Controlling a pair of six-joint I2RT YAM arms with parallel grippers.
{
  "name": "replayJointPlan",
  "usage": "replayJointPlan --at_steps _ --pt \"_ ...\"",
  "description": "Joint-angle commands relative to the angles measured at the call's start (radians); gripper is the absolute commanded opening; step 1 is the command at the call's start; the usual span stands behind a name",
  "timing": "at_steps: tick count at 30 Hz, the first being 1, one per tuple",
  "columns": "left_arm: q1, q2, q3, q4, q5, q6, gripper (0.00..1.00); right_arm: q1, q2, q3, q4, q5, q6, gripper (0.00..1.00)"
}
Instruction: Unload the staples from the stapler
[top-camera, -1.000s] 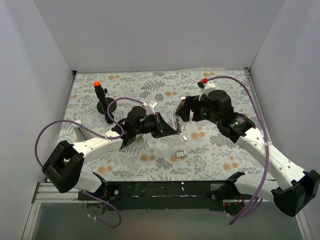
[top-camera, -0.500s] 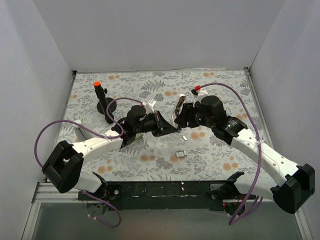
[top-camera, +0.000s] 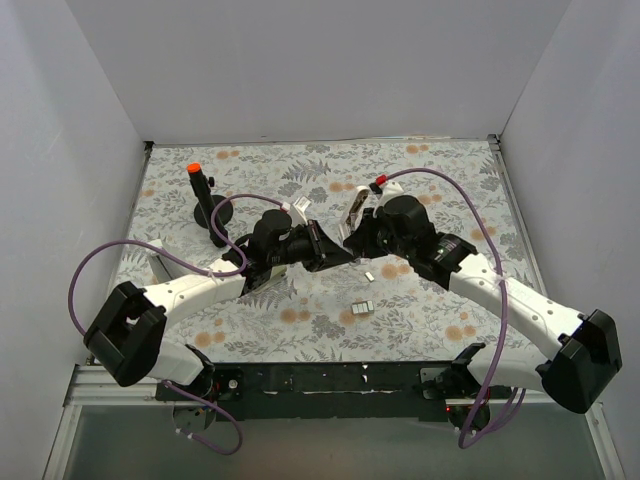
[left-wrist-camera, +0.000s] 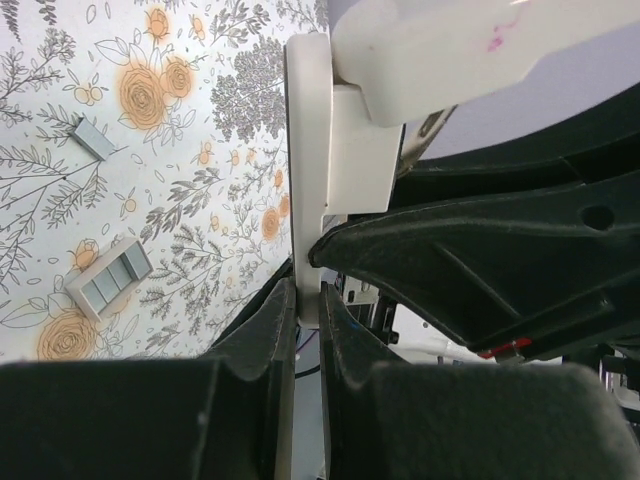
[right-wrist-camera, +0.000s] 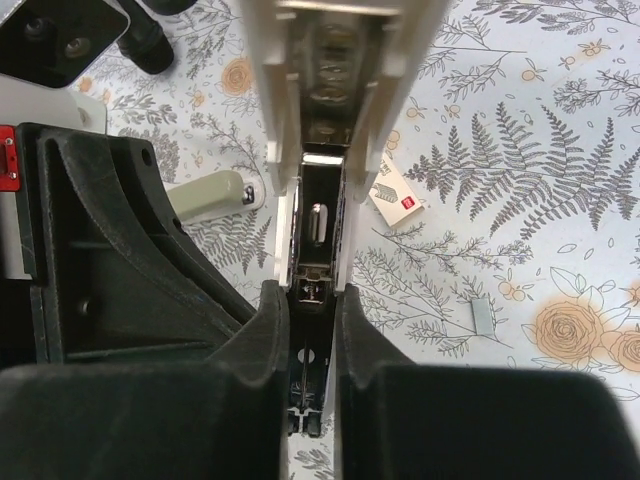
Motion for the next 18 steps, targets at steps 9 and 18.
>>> replayJointPlan --at_steps 9,18 --pt "0.006 -0.067 0.039 -0.065 -0.009 0.092 0.98 -0.007 0.009 0.070 -0.001 0.185 -0.073 0.01" --pt "0.012 -0.163 0.053 -0.253 -0.087 0.257 0.98 -0.301 0.070 0.003 0.065 0.108 -0.250 0.01"
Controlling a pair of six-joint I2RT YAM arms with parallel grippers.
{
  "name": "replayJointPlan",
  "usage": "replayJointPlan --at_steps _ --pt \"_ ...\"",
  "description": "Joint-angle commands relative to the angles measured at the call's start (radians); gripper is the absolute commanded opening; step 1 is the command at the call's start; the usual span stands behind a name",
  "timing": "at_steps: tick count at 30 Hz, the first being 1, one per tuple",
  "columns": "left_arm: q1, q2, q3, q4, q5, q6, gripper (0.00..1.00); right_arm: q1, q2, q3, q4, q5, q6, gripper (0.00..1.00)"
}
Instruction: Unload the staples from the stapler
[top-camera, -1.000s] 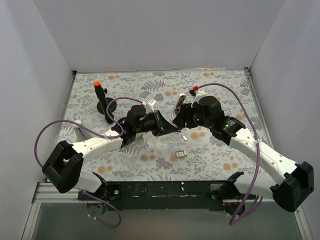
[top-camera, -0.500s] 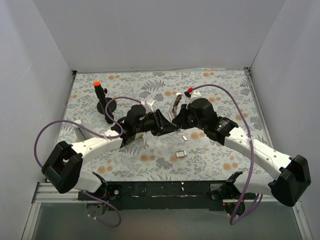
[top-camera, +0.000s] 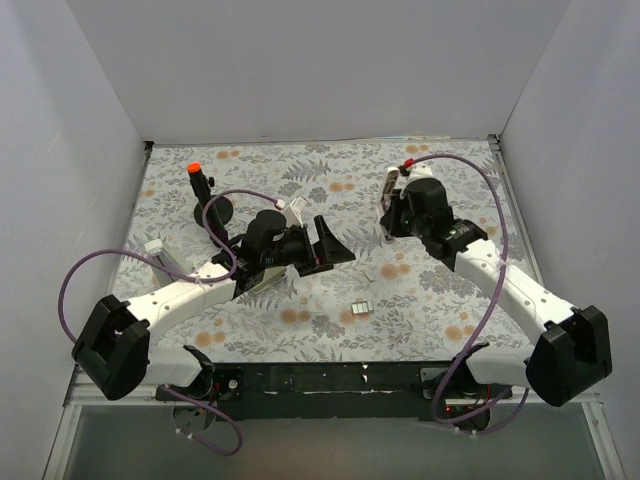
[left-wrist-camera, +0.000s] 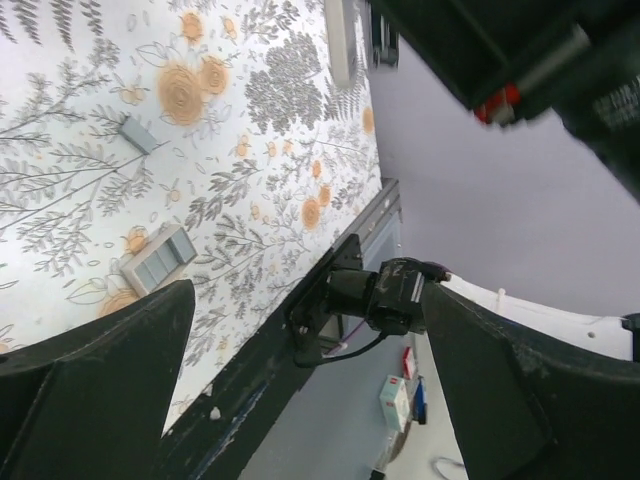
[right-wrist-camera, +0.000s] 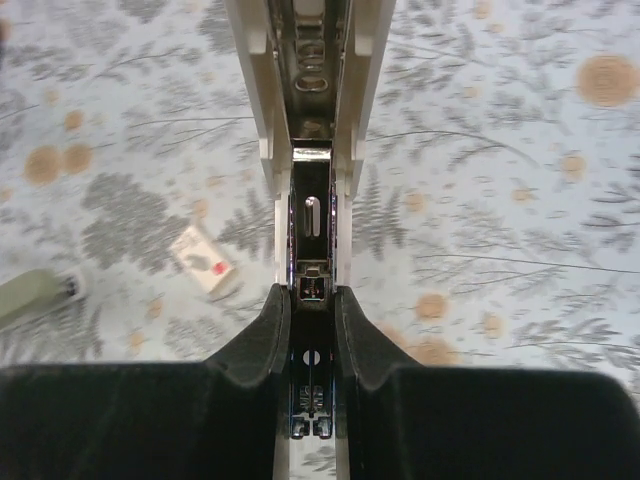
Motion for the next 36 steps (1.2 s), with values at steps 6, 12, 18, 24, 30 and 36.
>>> replayJointPlan --at_steps 6,12,18,24,30,36 --pt "0.017 -0.186 0.073 -0.367 -0.294 0.255 0.98 -0.304 0.188 0.002 0.102 0.006 -0.227 0.01" --pt "0.037 -0.247 0.103 -0.486 -0.384 0.338 0.98 -0.367 0.382 0.066 0.093 0.023 -0.252 0.01" --pt "0.039 -0.347 0.037 -0.472 -0.458 0.353 0.98 -0.403 0.472 0.066 0.117 -0.033 -0.252 0.05" --pt "0.039 -0.379 0.024 -0.496 -0.487 0.349 0.98 -0.424 0.477 0.028 0.163 -0.111 -0.272 0.25" --pt "0.039 -0.398 0.015 -0.524 -0.535 0.333 0.98 -0.424 0.419 0.026 0.133 -0.105 -0.280 0.43" --pt "0.039 -0.406 0.026 -0.553 -0.562 0.335 0.98 -0.425 0.331 0.046 0.039 -0.106 -0.277 0.48"
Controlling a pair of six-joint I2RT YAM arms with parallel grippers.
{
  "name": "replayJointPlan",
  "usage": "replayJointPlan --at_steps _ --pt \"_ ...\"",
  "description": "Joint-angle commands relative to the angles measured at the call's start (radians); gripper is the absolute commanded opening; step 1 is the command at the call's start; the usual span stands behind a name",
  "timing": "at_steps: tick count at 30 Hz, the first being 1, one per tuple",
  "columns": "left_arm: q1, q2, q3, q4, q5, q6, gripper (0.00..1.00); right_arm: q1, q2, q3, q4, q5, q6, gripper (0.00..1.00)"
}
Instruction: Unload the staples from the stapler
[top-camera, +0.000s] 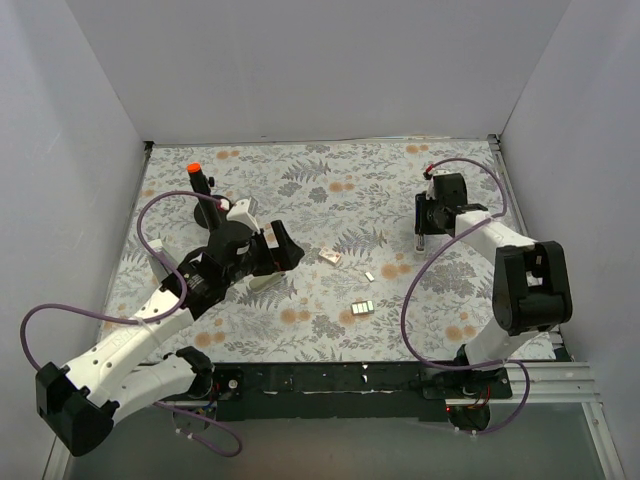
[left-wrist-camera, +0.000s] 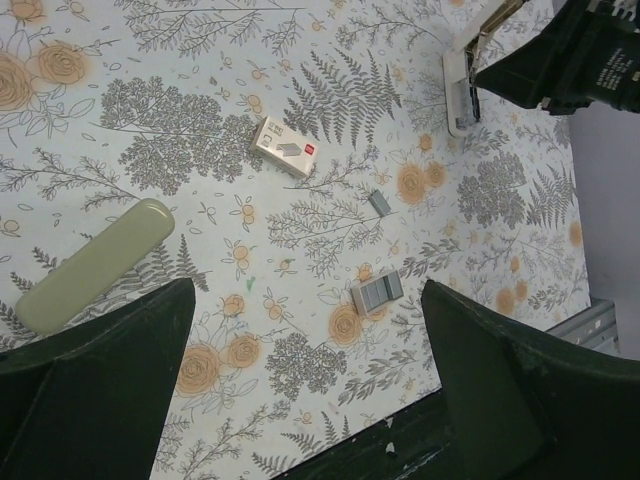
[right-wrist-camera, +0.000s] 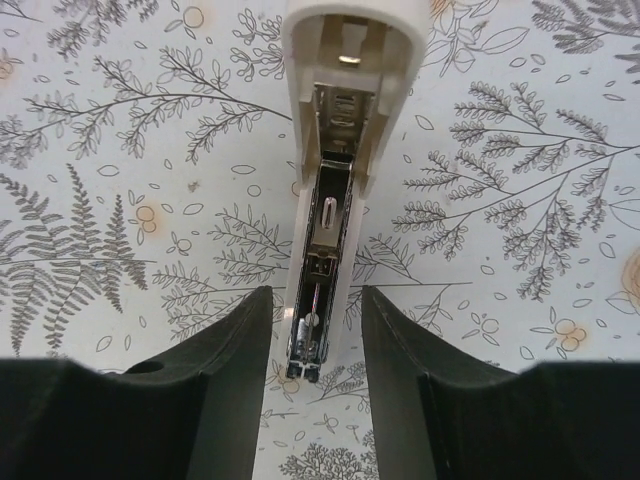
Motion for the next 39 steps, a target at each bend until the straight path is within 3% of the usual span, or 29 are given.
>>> replayJointPlan --at_steps 1,9,13,19,21,26,34,39 --pt "0.003 -0.021 0.010 -0.044 -0.049 0.010 0.98 -0.003 -0.104 0.026 -0.059 -0.009 -0.011 0.50" --pt "0.005 0.070 0.111 -0.231 -0.224 -0.116 0.98 0.017 -0.294 -0.055 -0.122 -0.033 0.004 0.57" --pt "0.020 0.115 0.160 -0.338 -0.258 -0.262 0.98 0.057 -0.409 -0.127 -0.033 -0.124 -0.016 0.58" --pt "0.057 0.123 0.100 -0.317 -0.259 -0.334 0.98 0.161 -0.504 -0.160 0.031 -0.196 -0.031 0.58" --pt "0.077 0.155 0.103 -0.355 -0.270 -0.383 0.95 0.203 -0.526 -0.157 0.028 -0.199 -0.023 0.58" --pt "0.094 0.288 0.120 -0.348 -0.299 -0.402 0.71 0.275 -0.575 -0.164 0.028 -0.217 -0.016 0.58" --pt "0.126 0.480 0.211 -0.354 -0.381 -0.351 0.68 0.276 -0.621 -0.174 0.012 -0.230 -0.034 0.58" --pt "0.143 0.591 0.249 -0.355 -0.390 -0.329 0.49 0.276 -0.653 -0.189 0.031 -0.253 -0.020 0.58"
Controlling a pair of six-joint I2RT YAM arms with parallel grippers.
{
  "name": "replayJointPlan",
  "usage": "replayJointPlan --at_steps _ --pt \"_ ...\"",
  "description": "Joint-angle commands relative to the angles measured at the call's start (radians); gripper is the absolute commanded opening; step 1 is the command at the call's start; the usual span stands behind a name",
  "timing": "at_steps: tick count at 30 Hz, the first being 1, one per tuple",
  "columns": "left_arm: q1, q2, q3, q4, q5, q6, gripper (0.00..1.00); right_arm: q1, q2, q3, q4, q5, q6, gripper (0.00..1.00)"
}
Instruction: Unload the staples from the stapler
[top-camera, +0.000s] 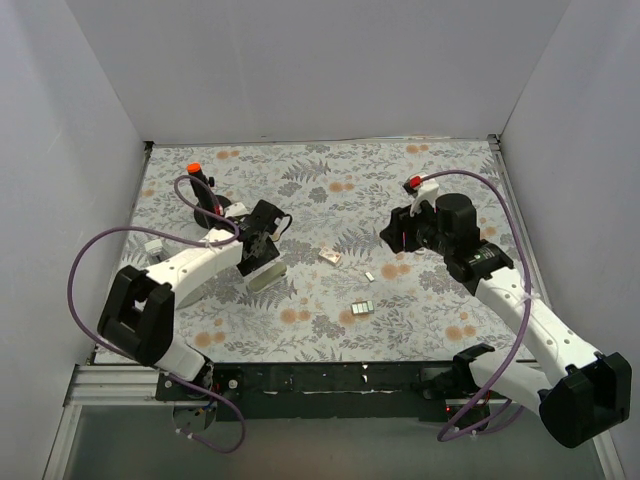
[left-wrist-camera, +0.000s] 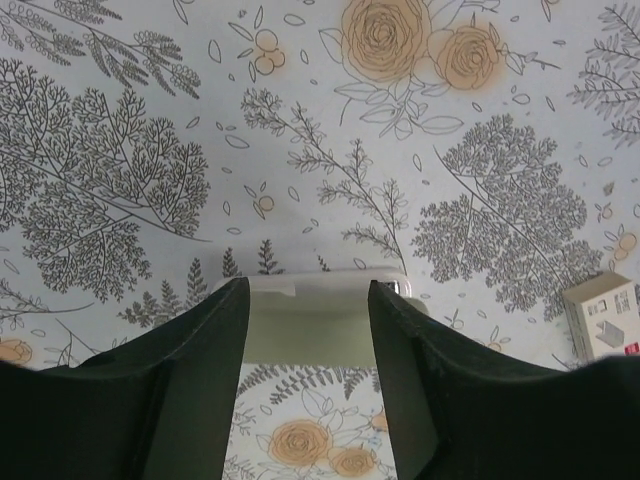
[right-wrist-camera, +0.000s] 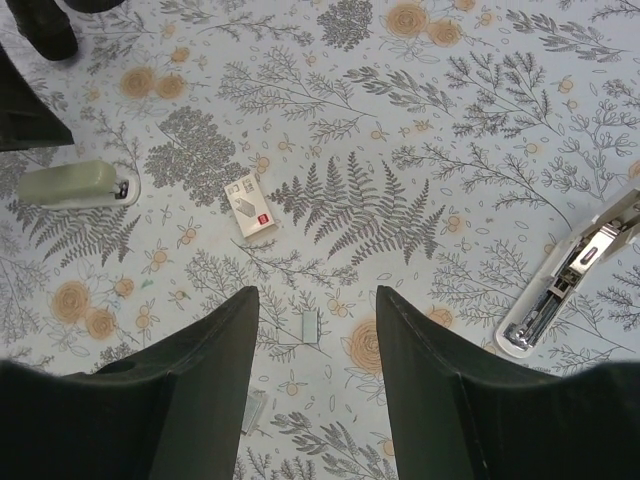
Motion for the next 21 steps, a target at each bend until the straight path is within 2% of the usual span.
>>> replayJointPlan --at_steps 1,7,13,21 --pt "0.015 0.071 0.060 -0.008 -0.056 0.025 0.48 0.000 -0.039 -0.020 0.048 -0.034 0.005 0.58" --pt "0.015 0.096 0.048 0.017 -0.027 0.044 0.48 0.000 -0.025 -0.033 0.051 -0.066 0.002 0.58" --pt "0.015 0.075 0.006 0.073 0.104 0.090 0.47 0.017 0.022 -0.017 0.064 -0.132 -0.003 0.59" --pt "0.015 0.046 -0.028 0.144 0.232 0.182 0.39 0.144 0.067 -0.003 0.104 -0.150 -0.072 0.59"
